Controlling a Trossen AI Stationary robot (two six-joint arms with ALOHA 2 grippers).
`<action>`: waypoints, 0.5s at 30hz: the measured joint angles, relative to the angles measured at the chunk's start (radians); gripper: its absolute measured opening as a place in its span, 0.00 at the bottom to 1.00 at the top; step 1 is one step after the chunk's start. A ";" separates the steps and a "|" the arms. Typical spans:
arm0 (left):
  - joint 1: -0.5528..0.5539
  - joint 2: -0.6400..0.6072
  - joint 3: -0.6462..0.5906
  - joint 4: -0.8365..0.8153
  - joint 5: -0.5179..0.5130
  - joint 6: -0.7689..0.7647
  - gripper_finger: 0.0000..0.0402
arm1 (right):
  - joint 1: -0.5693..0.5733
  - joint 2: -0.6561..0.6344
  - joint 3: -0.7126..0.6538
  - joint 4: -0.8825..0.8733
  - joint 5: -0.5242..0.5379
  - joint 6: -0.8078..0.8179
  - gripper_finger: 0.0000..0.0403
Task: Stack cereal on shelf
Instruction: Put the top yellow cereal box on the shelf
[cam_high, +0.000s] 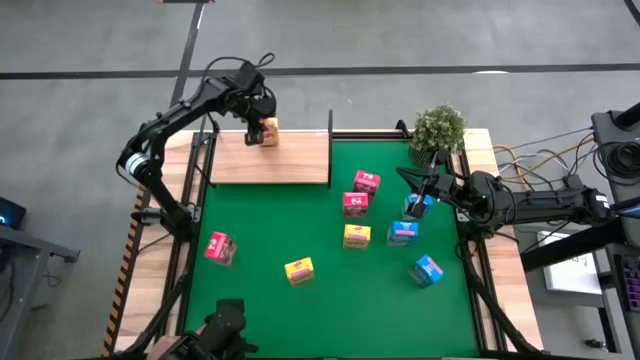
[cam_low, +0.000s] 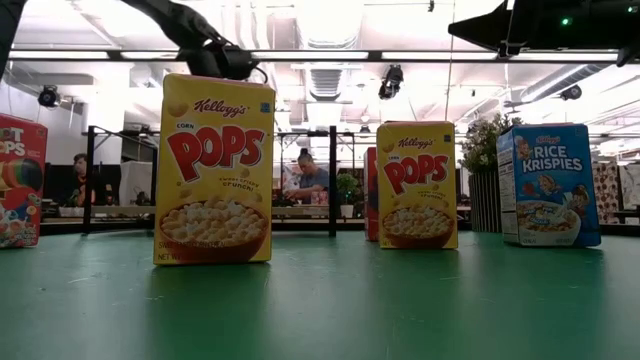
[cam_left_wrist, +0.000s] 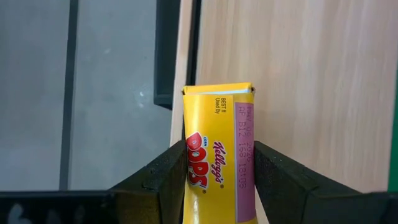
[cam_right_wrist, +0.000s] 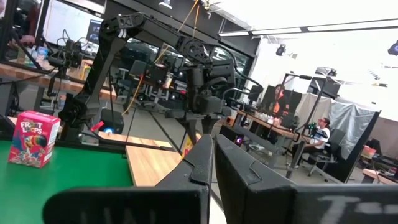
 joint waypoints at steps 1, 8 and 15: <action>0.001 0.000 0.000 0.001 -0.004 -0.001 0.39 | 0.000 0.000 0.000 0.000 0.000 0.000 0.02; 0.001 0.000 0.000 0.001 -0.013 0.004 0.39 | 0.000 0.000 0.000 0.000 0.000 0.000 0.02; 0.001 0.000 0.000 0.001 -0.031 0.010 0.39 | 0.000 0.000 0.000 0.000 0.000 0.000 0.02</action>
